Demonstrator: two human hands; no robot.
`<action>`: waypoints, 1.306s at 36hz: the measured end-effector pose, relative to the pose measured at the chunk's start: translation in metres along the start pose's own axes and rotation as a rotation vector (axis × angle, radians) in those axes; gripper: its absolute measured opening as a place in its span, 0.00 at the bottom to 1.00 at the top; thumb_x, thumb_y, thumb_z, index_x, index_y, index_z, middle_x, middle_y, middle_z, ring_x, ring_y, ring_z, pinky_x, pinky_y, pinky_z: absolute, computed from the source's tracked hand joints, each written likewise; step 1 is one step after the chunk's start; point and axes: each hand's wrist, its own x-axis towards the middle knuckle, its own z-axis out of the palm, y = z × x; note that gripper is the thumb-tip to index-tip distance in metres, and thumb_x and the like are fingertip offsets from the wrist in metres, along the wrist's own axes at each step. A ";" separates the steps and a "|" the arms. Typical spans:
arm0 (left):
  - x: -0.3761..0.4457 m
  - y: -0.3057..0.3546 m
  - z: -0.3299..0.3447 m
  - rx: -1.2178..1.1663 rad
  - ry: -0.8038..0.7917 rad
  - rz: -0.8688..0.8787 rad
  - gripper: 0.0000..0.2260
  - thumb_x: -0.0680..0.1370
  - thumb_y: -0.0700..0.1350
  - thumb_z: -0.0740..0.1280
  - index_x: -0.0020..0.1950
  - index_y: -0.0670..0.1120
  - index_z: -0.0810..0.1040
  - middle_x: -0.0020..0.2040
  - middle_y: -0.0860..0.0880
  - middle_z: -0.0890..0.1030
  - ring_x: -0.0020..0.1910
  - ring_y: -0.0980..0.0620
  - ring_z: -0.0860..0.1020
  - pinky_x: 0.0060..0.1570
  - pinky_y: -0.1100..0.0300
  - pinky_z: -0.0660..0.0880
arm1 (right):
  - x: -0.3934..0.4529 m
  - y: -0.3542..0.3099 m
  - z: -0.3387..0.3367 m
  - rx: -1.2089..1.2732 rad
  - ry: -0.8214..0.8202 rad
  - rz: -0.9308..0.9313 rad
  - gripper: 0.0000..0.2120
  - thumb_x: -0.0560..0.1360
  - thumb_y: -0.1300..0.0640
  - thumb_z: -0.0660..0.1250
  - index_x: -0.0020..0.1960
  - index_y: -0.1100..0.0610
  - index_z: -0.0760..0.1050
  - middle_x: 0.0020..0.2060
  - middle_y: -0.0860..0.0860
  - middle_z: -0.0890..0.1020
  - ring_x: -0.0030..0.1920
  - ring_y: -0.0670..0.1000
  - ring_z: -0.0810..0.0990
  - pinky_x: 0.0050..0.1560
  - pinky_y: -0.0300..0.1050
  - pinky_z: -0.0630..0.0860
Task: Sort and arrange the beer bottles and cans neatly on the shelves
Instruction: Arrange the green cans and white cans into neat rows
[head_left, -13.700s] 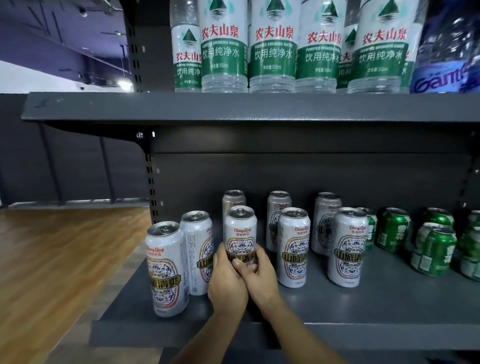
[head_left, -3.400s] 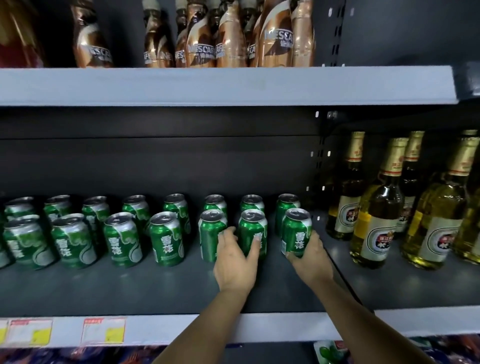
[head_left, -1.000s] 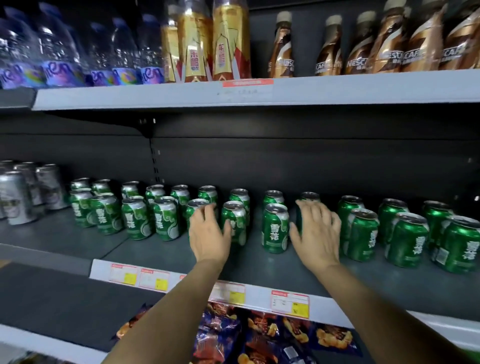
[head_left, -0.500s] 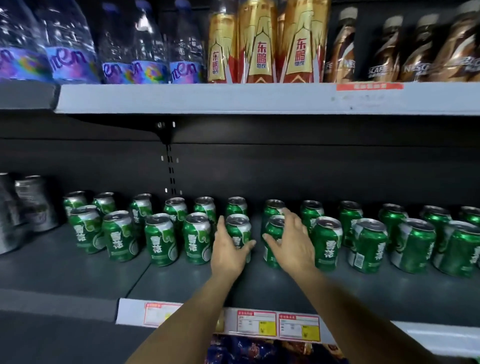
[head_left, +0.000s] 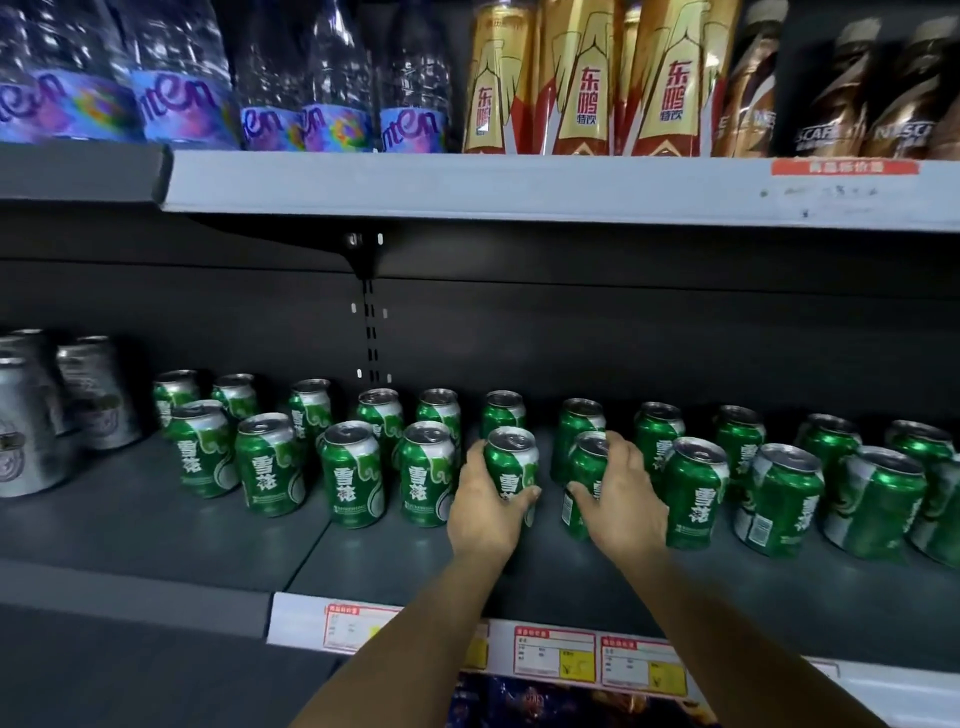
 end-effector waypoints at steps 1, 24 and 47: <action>-0.001 0.001 -0.001 0.006 -0.003 0.007 0.37 0.72 0.52 0.75 0.75 0.51 0.59 0.70 0.50 0.72 0.65 0.50 0.73 0.57 0.59 0.72 | -0.001 0.000 0.001 0.014 0.007 -0.005 0.35 0.78 0.49 0.66 0.77 0.56 0.51 0.75 0.55 0.59 0.71 0.56 0.67 0.57 0.50 0.73; 0.001 -0.042 -0.115 0.230 0.487 0.204 0.12 0.78 0.45 0.66 0.61 0.45 0.75 0.57 0.46 0.75 0.58 0.46 0.73 0.47 0.52 0.72 | -0.003 -0.034 0.008 -0.055 0.340 -0.142 0.32 0.71 0.54 0.72 0.71 0.60 0.67 0.70 0.58 0.70 0.70 0.61 0.66 0.67 0.61 0.60; 0.075 -0.143 -0.223 0.121 0.093 -0.010 0.38 0.75 0.52 0.72 0.78 0.49 0.53 0.74 0.49 0.66 0.67 0.47 0.71 0.55 0.55 0.71 | -0.022 -0.244 0.103 -0.169 -0.090 -0.300 0.42 0.75 0.39 0.64 0.79 0.52 0.45 0.78 0.51 0.53 0.74 0.55 0.59 0.71 0.49 0.63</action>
